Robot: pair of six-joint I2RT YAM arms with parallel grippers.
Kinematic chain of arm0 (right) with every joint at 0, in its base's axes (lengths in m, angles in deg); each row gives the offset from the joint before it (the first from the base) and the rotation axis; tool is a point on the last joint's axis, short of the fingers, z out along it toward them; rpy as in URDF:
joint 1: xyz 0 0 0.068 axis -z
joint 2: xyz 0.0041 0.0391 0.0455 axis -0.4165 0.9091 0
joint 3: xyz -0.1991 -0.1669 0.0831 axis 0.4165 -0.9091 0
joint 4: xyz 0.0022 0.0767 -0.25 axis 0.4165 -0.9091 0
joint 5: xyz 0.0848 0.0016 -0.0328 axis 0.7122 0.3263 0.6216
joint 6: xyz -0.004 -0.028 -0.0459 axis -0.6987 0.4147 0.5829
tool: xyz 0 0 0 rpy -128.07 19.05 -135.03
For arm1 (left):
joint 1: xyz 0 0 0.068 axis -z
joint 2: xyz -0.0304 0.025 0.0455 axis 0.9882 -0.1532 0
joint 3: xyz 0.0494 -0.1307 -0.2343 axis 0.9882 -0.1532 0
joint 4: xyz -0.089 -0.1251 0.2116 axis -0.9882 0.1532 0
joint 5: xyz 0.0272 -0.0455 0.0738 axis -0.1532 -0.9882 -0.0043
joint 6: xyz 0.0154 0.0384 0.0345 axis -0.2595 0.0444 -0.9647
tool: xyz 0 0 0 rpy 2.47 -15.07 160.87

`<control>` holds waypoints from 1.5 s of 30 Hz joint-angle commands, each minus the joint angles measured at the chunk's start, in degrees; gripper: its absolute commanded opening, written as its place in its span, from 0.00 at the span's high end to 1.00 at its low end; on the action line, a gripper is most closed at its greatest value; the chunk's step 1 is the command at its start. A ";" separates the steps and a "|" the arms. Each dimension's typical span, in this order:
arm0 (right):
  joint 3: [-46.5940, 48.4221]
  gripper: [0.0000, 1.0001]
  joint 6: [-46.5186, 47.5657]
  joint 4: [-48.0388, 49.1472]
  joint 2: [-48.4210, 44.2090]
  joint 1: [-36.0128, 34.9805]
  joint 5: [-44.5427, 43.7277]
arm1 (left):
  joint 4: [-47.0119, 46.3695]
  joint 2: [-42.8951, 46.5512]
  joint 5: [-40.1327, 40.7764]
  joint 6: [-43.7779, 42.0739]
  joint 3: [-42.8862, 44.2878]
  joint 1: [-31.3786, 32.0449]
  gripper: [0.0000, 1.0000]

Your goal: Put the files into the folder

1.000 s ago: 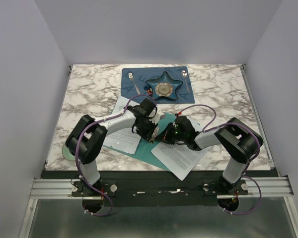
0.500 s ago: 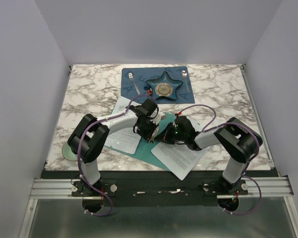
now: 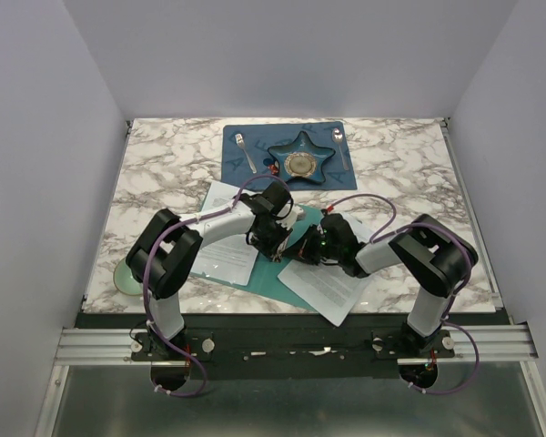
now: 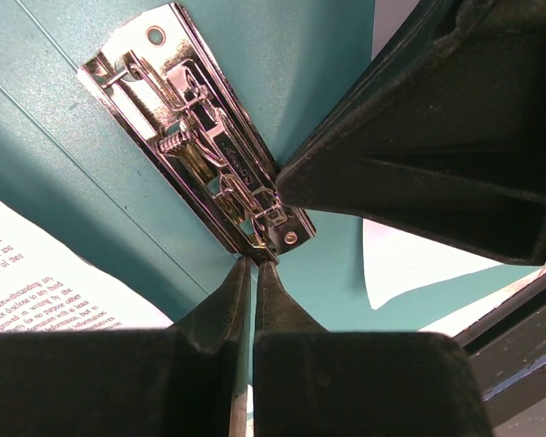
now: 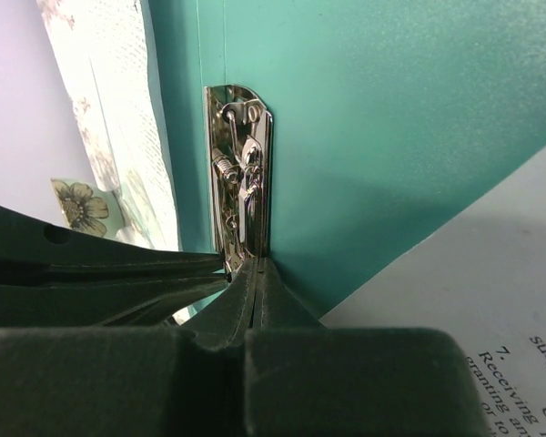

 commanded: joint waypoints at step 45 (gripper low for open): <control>-7.77 1.00 -4.55 -9.20 3.57 -5.85 -9.18 | 4.37 4.49 -11.38 -4.66 5.57 -8.96 0.52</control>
